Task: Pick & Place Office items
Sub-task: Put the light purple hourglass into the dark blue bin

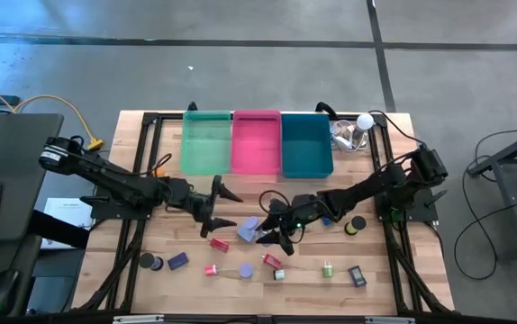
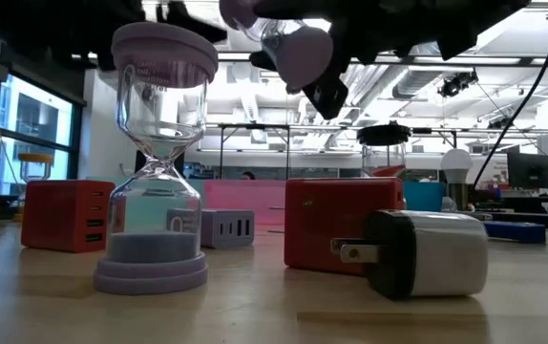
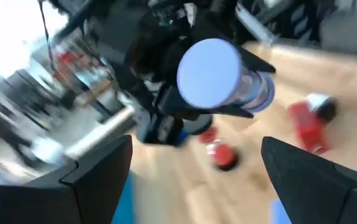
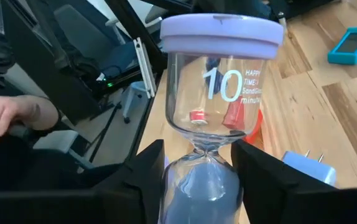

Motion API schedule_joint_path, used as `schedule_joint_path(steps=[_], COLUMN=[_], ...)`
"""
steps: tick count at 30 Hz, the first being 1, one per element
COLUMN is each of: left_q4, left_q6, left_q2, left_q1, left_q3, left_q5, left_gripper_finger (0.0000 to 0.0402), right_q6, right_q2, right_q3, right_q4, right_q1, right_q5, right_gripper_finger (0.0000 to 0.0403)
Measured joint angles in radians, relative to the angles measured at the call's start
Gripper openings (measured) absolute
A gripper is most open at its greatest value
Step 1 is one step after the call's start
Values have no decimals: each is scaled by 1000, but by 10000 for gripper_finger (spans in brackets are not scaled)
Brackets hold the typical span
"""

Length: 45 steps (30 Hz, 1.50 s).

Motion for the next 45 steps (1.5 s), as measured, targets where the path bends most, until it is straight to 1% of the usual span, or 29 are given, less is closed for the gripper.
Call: schedule_joint_path(steps=[2,3,7,11,15,19,23,25,27,30,34,40,42,45], left_q4=[-2,-11,-146,-324,-487,-576,-584,-581,-582,-587,-581,-574,-574,-577], left_q6=[84,116,212,181,186,162,216,214,215,261,245,247,247,246], left_q2=[0,-1,0,0,6,48,107,135,164,196,213,209,208,211], left_q1=[-17,-20,-25,-4,18,45,55,52,53,55,48,30,27,27], left_q3=[20,30,83,177,277,351,386,405,422,436,450,451,451,451], left_q5=[-54,-64,-56,-43,52,70,147,146,151,150,157,167,167,152], left_gripper_finger=[349,349,348,348,348,348,348,348,348,348,348,341,335,320], right_q6=[0,0,7,16,5,5,26,28,28,27,24,27,27,27], right_q2=[0,0,0,0,0,0,0,-1,-1,-1,-1,-1,-1,-1], right_q3=[0,0,0,0,0,0,0,0,0,0,0,0,0,0], right_q4=[-2,-5,-5,-7,-8,-3,-21,-26,-25,-25,-26,-47,-53,-52], right_q1=[-14,-19,-44,-51,-50,-50,-50,-50,-50,-50,-49,-49,-50,-50], right_q5=[-21,-31,-83,-88,-82,-80,-75,-75,-75,-77,-75,-72,-72,-70], right_gripper_finger=[152,152,160,172,152,152,171,176,169,151,151,178,169,138])
